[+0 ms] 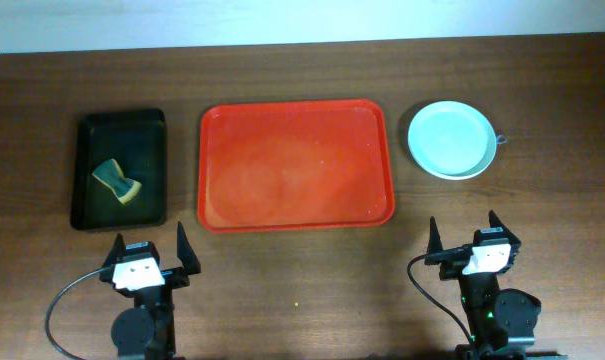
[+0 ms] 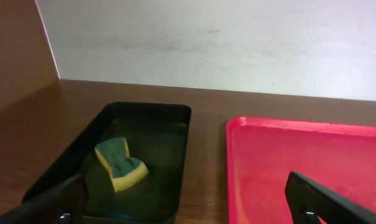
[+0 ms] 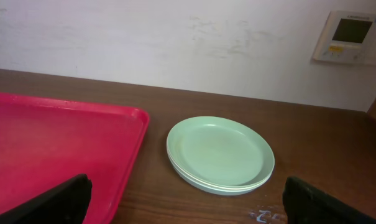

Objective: Clean dirty plates on tray and stack at the side

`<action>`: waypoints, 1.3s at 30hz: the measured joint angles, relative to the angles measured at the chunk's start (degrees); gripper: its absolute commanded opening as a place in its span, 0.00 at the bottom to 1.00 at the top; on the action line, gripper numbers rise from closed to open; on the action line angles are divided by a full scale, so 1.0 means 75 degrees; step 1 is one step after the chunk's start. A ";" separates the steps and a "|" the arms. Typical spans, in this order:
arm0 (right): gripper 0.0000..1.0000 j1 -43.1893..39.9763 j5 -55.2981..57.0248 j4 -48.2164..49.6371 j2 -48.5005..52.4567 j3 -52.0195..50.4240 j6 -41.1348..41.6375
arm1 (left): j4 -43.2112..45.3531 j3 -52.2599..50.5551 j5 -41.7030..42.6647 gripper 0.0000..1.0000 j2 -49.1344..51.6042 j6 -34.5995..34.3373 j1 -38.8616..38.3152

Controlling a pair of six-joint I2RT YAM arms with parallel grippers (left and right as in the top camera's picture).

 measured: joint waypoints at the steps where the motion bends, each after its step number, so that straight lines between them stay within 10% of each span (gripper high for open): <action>1: 0.99 0.0000 0.0000 0.0000 0.0000 0.0000 -0.0003 | 0.0000 0.0000 0.0012 0.99 0.0000 0.0082 0.0000; 39: 0.99 0.0000 0.0000 0.0000 0.0000 0.0000 0.0000 | -0.0052 0.0000 0.0612 0.99 0.0000 0.0495 0.0000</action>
